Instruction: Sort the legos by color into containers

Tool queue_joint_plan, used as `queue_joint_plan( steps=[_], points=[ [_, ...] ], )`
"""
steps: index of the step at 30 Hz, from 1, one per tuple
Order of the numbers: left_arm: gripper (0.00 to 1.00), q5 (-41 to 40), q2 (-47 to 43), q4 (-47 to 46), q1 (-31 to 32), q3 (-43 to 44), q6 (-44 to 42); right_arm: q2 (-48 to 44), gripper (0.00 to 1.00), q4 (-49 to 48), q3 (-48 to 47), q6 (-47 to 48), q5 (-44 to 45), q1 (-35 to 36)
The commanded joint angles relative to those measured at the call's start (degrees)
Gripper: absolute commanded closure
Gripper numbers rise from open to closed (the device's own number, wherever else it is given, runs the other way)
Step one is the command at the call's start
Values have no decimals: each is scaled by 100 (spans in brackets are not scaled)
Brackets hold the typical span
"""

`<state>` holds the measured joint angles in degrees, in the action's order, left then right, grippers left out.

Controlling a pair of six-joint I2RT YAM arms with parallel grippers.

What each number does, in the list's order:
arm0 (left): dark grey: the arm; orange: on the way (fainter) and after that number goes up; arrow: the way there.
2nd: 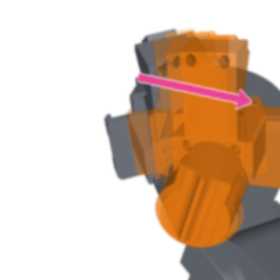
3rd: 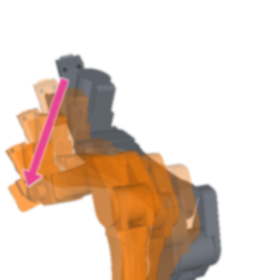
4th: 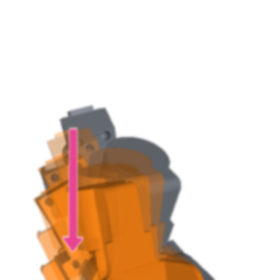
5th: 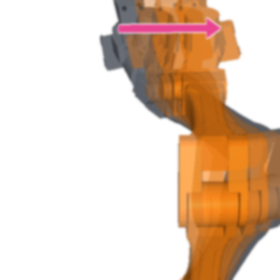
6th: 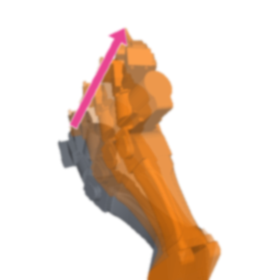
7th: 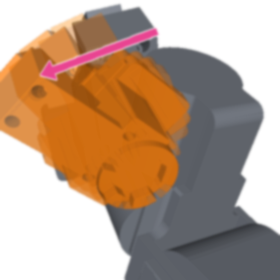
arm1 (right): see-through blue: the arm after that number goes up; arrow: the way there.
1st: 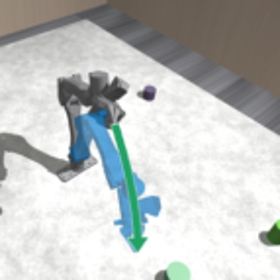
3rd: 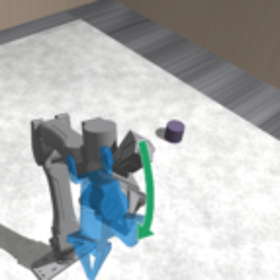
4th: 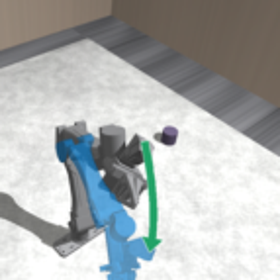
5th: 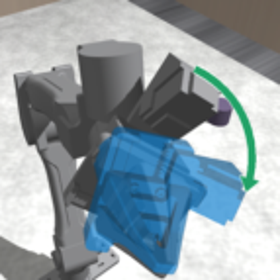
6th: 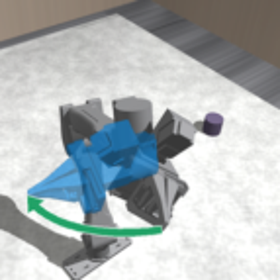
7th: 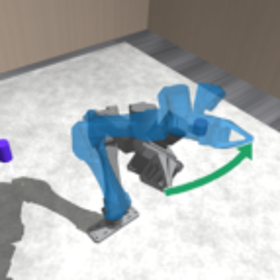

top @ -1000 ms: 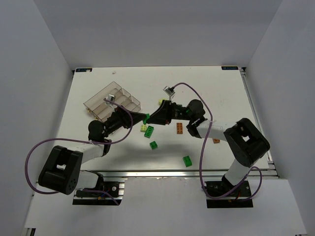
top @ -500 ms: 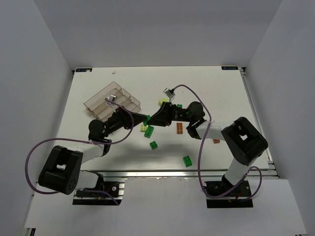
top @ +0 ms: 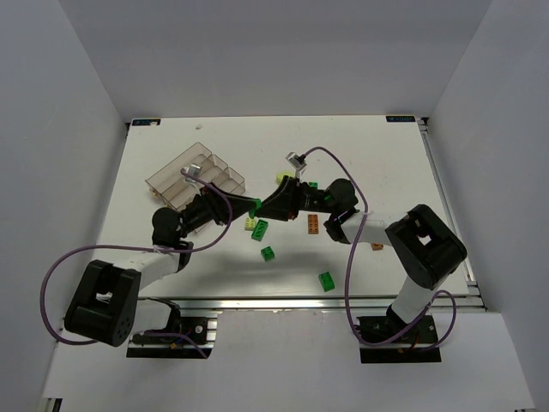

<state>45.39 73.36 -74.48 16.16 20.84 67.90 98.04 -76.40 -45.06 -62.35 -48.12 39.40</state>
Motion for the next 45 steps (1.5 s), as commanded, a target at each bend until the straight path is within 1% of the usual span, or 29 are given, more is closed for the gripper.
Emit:
queue_joint_plan(
  steps=[1, 7, 14, 16, 17, 19, 20, 21, 22, 23, 24, 25, 26, 27, 29, 30, 35, 36, 40, 45],
  points=[
    [100, -592, -322, -797, -184, 386, -338, 31, 100, -252, 208, 117, -462, 94],
    [100, -741, -314, -498, -280, 474, -479, 49, 100, -235, 208, 135, -488, 112],
    [100, -812, -121, -489, -412, 570, -409, 66, 100, -226, 208, 196, -497, 147],
    [100, -821, -138, -393, -482, 597, -418, -13, 100, -174, 199, 301, -497, 147],
    [100, -847, -164, -296, -517, 597, -453, -100, 100, 18, 199, 537, -453, 138],
    [100, -1056, -383, 710, -614, 702, -890, -232, 100, 370, 182, 898, -374, 138],
    [100, -1250, -506, 1298, -632, 772, -1197, -311, 100, 981, 155, 1143, -217, 147],
    [100, -1521, -646, 2809, -641, 868, -1983, -477, 100, 1361, 77, 1737, -94, 147],
    [100, -1855, -883, 3625, -632, 1156, -2383, -566, 100, 1704, 33, 2031, 55, 138],
    [100, -2571, -955, 4216, -632, 1281, -2700, -654, 100, 2012, -3, 2295, 353, 138],
    [100, -2918, -982, 5197, -641, 1395, -3103, -794, 100, 2476, -55, 2523, 486, 130],
    [100, -3217, -964, 5633, -649, 1527, -3246, -847, 100, 2637, -64, 2830, 635, 130],
    [100, -3673, -921, 5942, -667, 1754, -3344, -952, 100, 2761, -82, 2938, 837, 112],
    [100, -3843, -877, 6467, -667, 1879, -3458, -979, 100, 2901, -91, 3017, 909, 103],
    [100, -4290, -641, 6927, -685, 2238, -3537, -1041, 100, 2990, -126, 3158, 1059, 68],
    [100, -4440, -543, 7356, -676, 2371, -3564, -1050, 100, 3078, -135, 3176, 1085, 59],
    [100, -5407, 212, 8246, -676, 3013, -3599, -997, 100, 3210, -214, 3246, 1120, -11],
    [100, -5487, 327, 8326, -676, 3092, -3591, -989, 100, 3263, -231, 3264, 1129, -20],
    [100, -5541, 907, 8669, -685, 3435, -3582, -962, 100, 3307, -275, 3290, 1147, -37],
    [100, -5198, 1513, 8862, -676, 3751, -3626, -910, 100, 3369, -319, 3238, 1138, -72]
  ],
)
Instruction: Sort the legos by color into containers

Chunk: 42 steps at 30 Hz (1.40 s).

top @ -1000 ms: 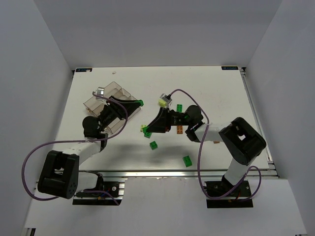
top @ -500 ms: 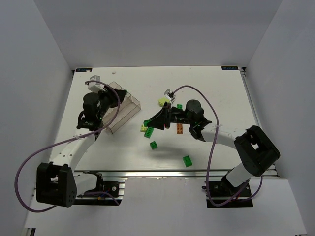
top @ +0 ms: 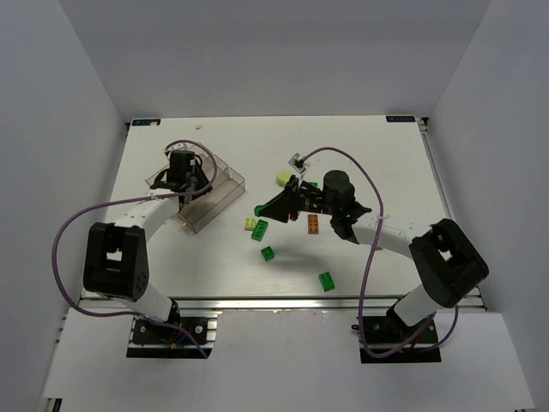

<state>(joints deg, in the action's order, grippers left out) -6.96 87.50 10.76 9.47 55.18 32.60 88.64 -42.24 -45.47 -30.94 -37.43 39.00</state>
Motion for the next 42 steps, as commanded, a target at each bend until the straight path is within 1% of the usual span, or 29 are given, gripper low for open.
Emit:
queue_joint_plan(
  steps=[1, 2, 4, 5, 6, 7, 8, 9, 10, 11, 12, 14, 15, 16, 20, 22, 24, 25, 26, 28, 29, 30, 32, 33, 36, 38, 40, 41, 42],
  points=[
    [100, 46, 178, 426, -16, 362, -113, 30, 100, -39, -287, 97, 69, -24],
    [99, 54, 240, 444, -16, 388, -122, 39, 100, -39, -287, 88, 78, -24],
    [93, 20, 293, 418, -7, 371, -122, 57, 100, -30, -287, 88, 69, -33],
    [90, 11, 294, 409, -16, 353, -122, 66, 100, -30, -304, 88, 69, -42],
    [83, 2, 285, 409, -7, 345, -131, 74, 100, -30, -296, 88, 78, -33],
    [80, -7, 276, 426, -7, 353, -131, 92, 100, -30, -304, 88, 78, -33],
    [74, -16, 285, 444, -16, 353, -131, 101, 100, -21, -313, 97, 87, -42],
    [62, -7, 285, 444, -7, 345, -122, 118, 100, -21, -322, 114, 95, -42],
    [54, 37, 233, 418, -7, 336, -105, 127, 100, -13, -331, 114, 96, -42],
    [52, 80, 223, 392, -16, 318, -105, 127, 100, 5, -331, 123, 104, -51],
    [43, 98, 215, 400, -16, 309, -96, 145, 100, 14, -339, 141, 113, -51],
    [41, 212, 153, 356, -16, 266, -70, 145, 100, 40, -366, 202, 139, -51],
    [32, 239, 135, 347, -7, 248, -70, 153, 100, 84, -383, 237, 166, -51],
    [19, 257, 101, 321, -7, 222, -52, 162, 100, 110, -401, 298, 183, -51],
    [14, 432, -162, 259, -16, 125, 9, 180, 100, 268, -515, 588, 280, -59],
    [14, 529, -373, 111, -7, 37, 53, 197, 100, 435, -629, 799, 359, -59],
    [13, 678, -812, 5, -16, -77, 36, 267, 100, 732, -769, 1211, 421, -60],
    [13, 696, -988, -56, -16, -121, -16, 303, 100, 891, -1014, 1413, 429, -51],
    [13, 1027, -1399, -240, -7, -252, -173, 416, 100, 1041, -1147, 1798, 499, -42],
    [11, 1161, -1849, -416, -16, -437, -349, 557, 100, 1513, -1454, 2326, 535, -24],
    [3, 1162, -2077, -504, -16, -655, -403, 723, 100, 1673, -1786, 2903, 709, 10],
    [2, 1179, -2488, -636, -16, -753, -517, 820, 100, 1797, -1946, 3109, 815, 37],
    [2, 1215, -2825, -698, -16, -885, -579, 1031, 100, 2122, -2472, 3575, 973, 90],
    [2, 1284, -3070, -742, -16, -929, -605, 1285, 100, 2254, -2675, 3821, 1009, 99],
    [2, 1382, -3405, -760, -7, -921, -719, 1848, 100, 2895, -3536, 4059, 1080, 169],
    [2, 1215, -3538, -751, -7, -930, -790, 2243, 100, 3264, -4045, 4262, 1307, 318],
    [2, 1101, -3669, -699, -7, -913, -843, 2490, 100, 3415, -4354, 4526, 1457, 449],
    [2, 1074, -3723, -699, -7, -912, -843, 2761, 100, 3485, -4521, 4579, 1571, 485],
    [2, 1065, -3775, -725, -7, -930, -852, 2920, 100, 3668, -4897, 4631, 1624, 511]
  ],
)
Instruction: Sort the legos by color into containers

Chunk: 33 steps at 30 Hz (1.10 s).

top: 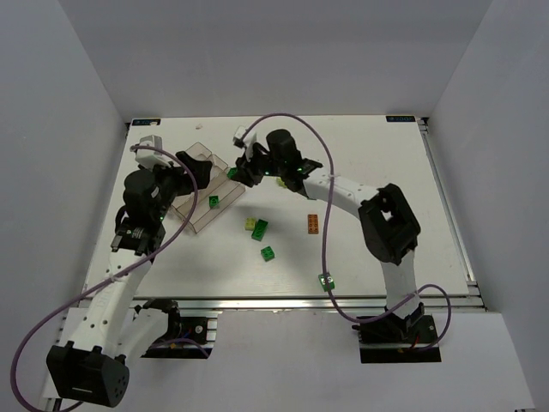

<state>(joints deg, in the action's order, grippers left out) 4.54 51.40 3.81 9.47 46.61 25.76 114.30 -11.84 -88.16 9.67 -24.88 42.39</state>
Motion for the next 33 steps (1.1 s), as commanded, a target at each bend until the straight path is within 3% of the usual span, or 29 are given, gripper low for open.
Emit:
queue_joint_plan(
  steps=[1, 6, 12, 14, 17, 24, 33],
  points=[
    [2, -110, -217, -39, 2, -91, -168, 495, 100, 726, -832, 649, 405, 199],
    [2, -313, -402, -56, -7, -117, -220, 1340, 100, 1043, -1843, 712, 581, 313],
    [2, -243, -358, -39, 2, -82, -264, 1762, 99, 1025, -2091, 589, 607, 340],
    [2, -234, -367, -39, 2, -82, -273, 1884, 90, 1025, -2179, 562, 625, 357],
    [2, -260, -393, -30, 2, -99, -282, 2034, 69, 1078, -2354, 545, 651, 384],
    [2, -322, -429, -65, -7, -126, -291, 2009, 45, 1087, -2469, 457, 660, 393],
    [2, -374, -437, -65, 2, -143, -264, 1280, 41, 1175, -2039, 299, 529, 384]
  ],
)
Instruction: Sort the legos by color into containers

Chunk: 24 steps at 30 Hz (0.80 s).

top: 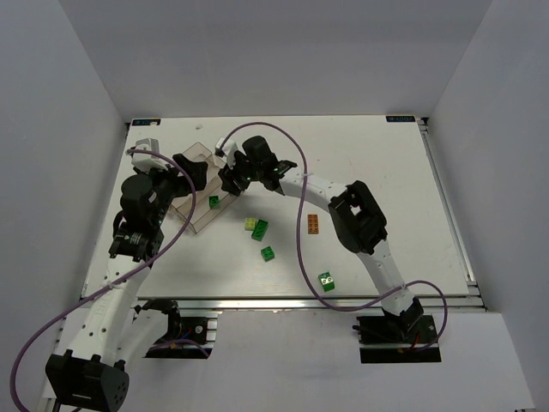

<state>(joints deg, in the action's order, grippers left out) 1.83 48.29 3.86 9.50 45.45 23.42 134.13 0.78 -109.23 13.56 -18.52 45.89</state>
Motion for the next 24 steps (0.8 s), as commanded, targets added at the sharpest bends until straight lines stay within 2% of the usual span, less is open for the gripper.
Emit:
queue_joint_plan(
  steps=[1, 4, 12, 15, 17, 20, 24],
  points=[
    [2, -103, -127, -69, -9, -36, -30, -817, 41, 96, 277, -91, -125, 34],
    [2, -95, -127, -52, -9, -36, -30, -1484, 42, 212, 761, -12, -195, 25],
    [2, -437, -136, 1, -9, -54, 215, -3988, 34, 861, 3114, 173, -1276, -80],
    [2, -192, -13, -69, 0, -89, 294, -4788, 28, 1318, 3661, 383, -1435, -80],
    [2, 307, 170, -148, 26, -80, 303, -5306, 24, 1530, 3908, 620, -1452, -89],
    [2, 957, 390, -341, 70, -133, 330, -5923, 23, 1838, 4427, 796, -1321, -89],
    [2, 1346, 680, -483, 271, -151, 391, -6713, 22, 1900, 5138, 885, -1303, -98]
  ],
)
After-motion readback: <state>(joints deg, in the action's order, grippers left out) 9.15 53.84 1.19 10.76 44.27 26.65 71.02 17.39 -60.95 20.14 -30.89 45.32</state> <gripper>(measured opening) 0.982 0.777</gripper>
